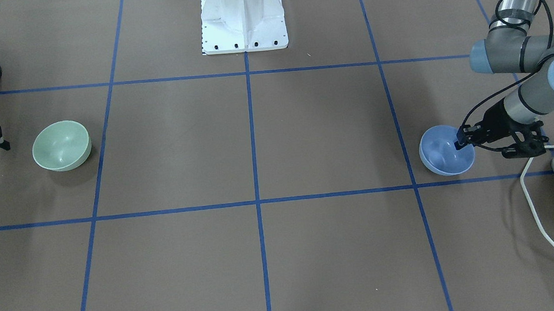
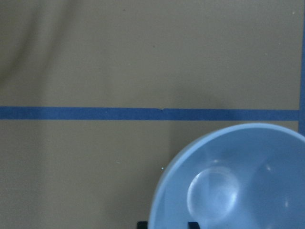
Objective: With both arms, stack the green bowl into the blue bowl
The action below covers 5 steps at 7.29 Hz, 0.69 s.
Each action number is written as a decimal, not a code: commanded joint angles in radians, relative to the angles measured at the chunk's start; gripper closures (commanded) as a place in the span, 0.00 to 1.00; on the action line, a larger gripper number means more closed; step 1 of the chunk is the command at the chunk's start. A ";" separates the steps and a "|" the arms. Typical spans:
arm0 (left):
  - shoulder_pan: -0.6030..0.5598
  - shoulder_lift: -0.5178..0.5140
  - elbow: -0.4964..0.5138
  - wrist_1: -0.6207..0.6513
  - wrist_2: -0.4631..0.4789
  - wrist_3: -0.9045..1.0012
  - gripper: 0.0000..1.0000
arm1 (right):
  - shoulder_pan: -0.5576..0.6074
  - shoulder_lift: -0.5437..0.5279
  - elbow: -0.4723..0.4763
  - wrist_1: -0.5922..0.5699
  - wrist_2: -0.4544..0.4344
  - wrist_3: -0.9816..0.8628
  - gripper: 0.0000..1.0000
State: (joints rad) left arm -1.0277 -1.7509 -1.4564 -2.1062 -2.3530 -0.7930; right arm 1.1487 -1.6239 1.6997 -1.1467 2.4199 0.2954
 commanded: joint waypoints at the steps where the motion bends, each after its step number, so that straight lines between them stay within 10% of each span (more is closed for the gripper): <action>1: 0.000 0.008 -0.048 0.008 -0.006 -0.011 0.96 | -0.029 0.002 -0.008 0.057 -0.005 0.040 0.22; 3: 0.000 0.002 -0.074 0.006 -0.003 -0.101 1.00 | -0.047 -0.004 -0.011 0.100 -0.025 0.068 0.35; 5: 0.000 0.001 -0.105 0.018 -0.003 -0.124 1.00 | -0.067 -0.004 -0.014 0.105 -0.044 0.070 0.18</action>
State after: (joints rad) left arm -1.0277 -1.7488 -1.5358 -2.0965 -2.3560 -0.8983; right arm 1.0949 -1.6267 1.6871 -1.0470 2.3878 0.3623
